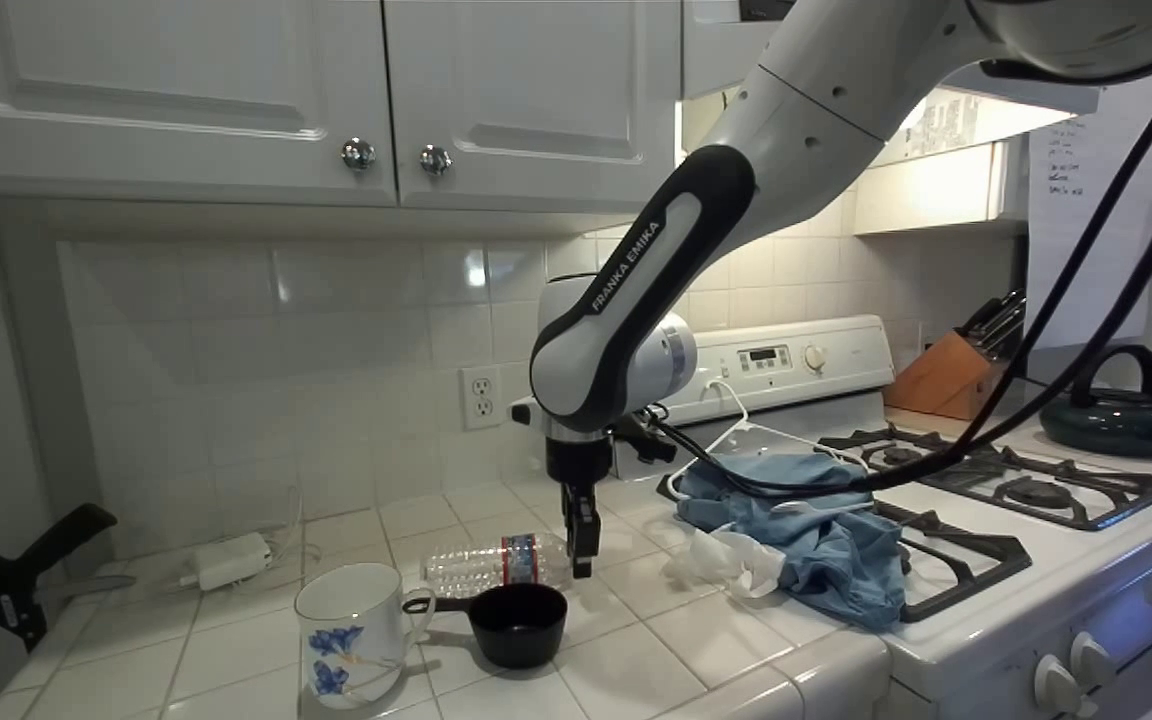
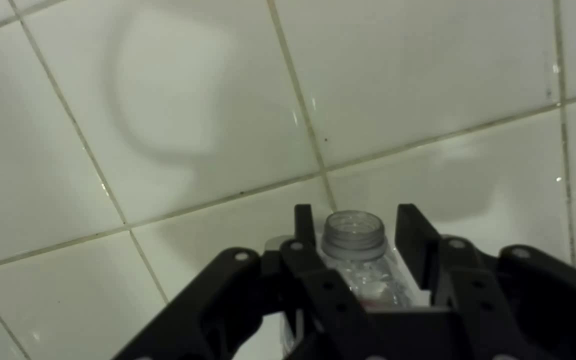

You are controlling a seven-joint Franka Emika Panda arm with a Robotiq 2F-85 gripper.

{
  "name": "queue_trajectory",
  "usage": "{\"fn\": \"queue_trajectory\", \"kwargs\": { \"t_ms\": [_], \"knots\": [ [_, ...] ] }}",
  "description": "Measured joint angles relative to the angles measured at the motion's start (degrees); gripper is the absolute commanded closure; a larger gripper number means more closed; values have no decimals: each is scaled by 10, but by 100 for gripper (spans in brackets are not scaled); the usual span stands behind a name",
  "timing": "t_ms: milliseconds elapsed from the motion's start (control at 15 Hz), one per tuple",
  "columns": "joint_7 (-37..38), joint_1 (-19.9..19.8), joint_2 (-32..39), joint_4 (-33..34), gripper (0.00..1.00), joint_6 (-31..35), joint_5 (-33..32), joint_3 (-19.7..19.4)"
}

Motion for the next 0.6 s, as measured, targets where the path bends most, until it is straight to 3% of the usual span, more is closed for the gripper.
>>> {"fn": "queue_trajectory", "kwargs": {
  "t_ms": [133,333,400,467,600],
  "knots": [
    [2,0,0,0,68,0,0,0],
    [5,0,0,0,71,0,0,0],
    [6,0,0,0,74,0,0,0],
    [7,0,0,0,89,0,0,0],
    [8,0,0,0,90,0,0,0]
  ]
}}
